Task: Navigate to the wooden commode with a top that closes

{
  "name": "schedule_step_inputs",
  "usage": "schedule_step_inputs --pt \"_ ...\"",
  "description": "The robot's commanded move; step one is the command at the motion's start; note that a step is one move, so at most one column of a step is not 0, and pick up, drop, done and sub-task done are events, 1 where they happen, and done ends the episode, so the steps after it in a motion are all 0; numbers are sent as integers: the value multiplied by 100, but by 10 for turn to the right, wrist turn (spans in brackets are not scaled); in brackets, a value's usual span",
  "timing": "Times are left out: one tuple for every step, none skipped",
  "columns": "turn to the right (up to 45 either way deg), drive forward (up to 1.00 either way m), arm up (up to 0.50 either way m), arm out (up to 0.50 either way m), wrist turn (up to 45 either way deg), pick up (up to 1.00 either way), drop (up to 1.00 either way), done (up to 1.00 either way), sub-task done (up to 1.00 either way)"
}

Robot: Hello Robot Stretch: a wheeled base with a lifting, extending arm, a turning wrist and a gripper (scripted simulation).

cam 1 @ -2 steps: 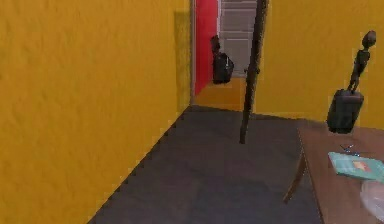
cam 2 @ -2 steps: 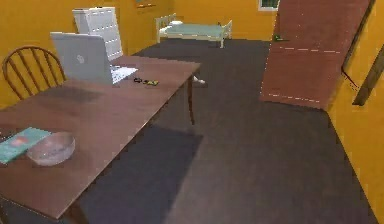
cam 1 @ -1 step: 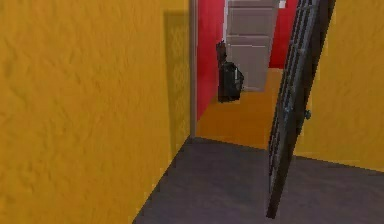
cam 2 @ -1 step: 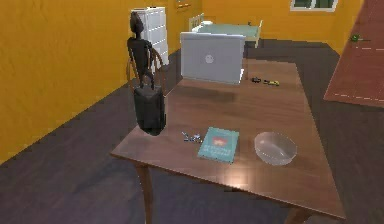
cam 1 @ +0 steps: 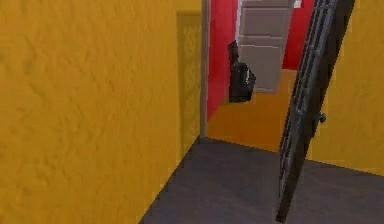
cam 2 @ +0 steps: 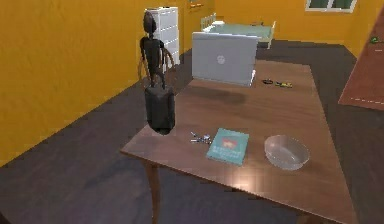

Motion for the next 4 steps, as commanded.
schedule_step_inputs --pt "0 100 0 0 0 0 0 0 0" --pt "-30 0 0 0 0 0 0 0 0" --pt "0 15 0 0 0 0 0 0 0" --pt "330 0 0 0 0 0 0 0 0"
